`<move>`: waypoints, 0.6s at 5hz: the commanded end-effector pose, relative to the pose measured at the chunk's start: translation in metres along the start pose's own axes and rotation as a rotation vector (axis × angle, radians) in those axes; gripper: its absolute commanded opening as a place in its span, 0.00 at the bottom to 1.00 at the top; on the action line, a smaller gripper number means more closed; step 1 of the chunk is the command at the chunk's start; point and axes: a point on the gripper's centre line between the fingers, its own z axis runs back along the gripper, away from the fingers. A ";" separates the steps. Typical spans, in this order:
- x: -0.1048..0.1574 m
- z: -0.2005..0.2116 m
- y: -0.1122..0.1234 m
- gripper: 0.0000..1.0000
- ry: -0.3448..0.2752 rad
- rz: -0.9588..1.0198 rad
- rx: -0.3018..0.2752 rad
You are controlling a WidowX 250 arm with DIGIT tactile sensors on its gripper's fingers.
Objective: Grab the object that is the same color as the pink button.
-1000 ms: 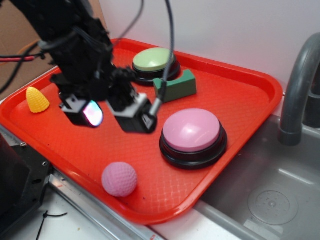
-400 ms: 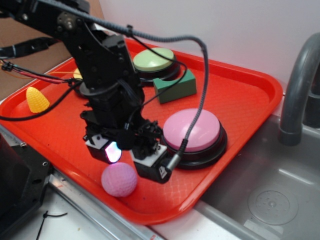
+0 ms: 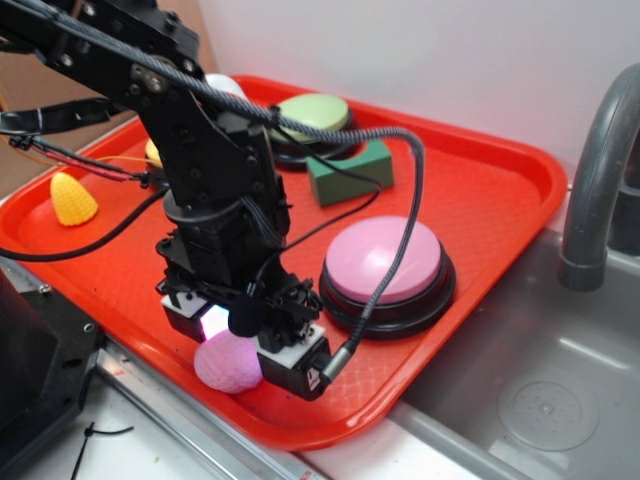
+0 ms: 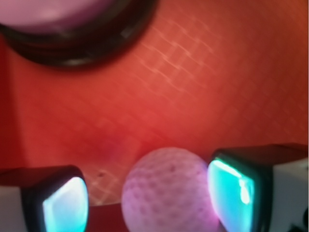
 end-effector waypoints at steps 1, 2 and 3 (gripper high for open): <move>0.008 0.001 -0.007 0.03 -0.005 0.014 0.031; 0.011 0.003 -0.004 0.00 -0.017 0.020 0.032; 0.021 0.010 0.006 0.00 -0.040 0.059 0.013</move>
